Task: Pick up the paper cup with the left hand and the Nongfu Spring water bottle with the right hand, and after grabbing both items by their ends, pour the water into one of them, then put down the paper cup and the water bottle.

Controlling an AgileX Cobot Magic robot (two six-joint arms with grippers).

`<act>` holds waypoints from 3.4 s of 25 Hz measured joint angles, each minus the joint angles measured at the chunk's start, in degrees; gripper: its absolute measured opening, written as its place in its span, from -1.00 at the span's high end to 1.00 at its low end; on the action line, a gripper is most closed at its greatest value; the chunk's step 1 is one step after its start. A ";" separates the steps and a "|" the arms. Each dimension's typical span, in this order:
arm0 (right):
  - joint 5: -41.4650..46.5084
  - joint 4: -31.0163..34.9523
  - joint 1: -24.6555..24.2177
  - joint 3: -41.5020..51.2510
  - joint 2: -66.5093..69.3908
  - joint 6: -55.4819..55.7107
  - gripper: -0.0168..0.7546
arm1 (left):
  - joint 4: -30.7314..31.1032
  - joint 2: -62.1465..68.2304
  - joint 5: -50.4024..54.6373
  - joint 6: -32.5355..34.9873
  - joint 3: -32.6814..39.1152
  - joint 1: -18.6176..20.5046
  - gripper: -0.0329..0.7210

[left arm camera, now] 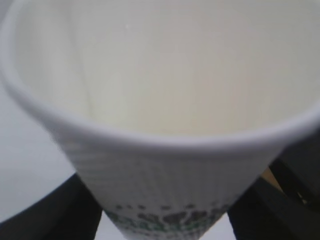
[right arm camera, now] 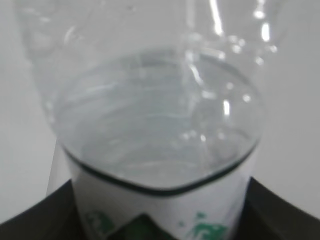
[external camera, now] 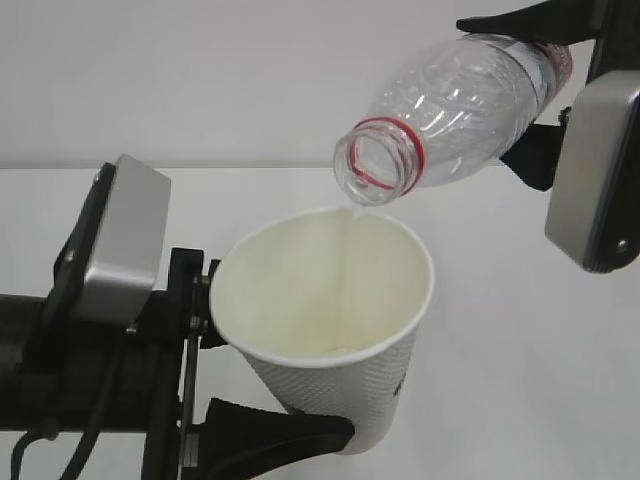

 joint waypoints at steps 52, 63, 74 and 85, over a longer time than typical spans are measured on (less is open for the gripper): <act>-1.07 -0.10 0.00 -0.27 0.00 -0.83 -0.26 | 2.52 0.00 1.23 -0.05 0.00 0.00 -0.49; -1.29 -0.10 0.00 -0.27 0.00 -0.83 -0.26 | 2.52 0.00 1.23 -0.05 0.00 0.00 -0.49; -1.29 -0.10 0.00 -0.27 0.00 -0.96 -0.26 | 2.52 0.00 1.23 -0.05 0.00 0.00 -0.49; -1.29 -0.20 0.00 -0.27 0.00 -0.96 -0.26 | 2.52 0.00 1.23 -0.05 0.00 0.00 -0.49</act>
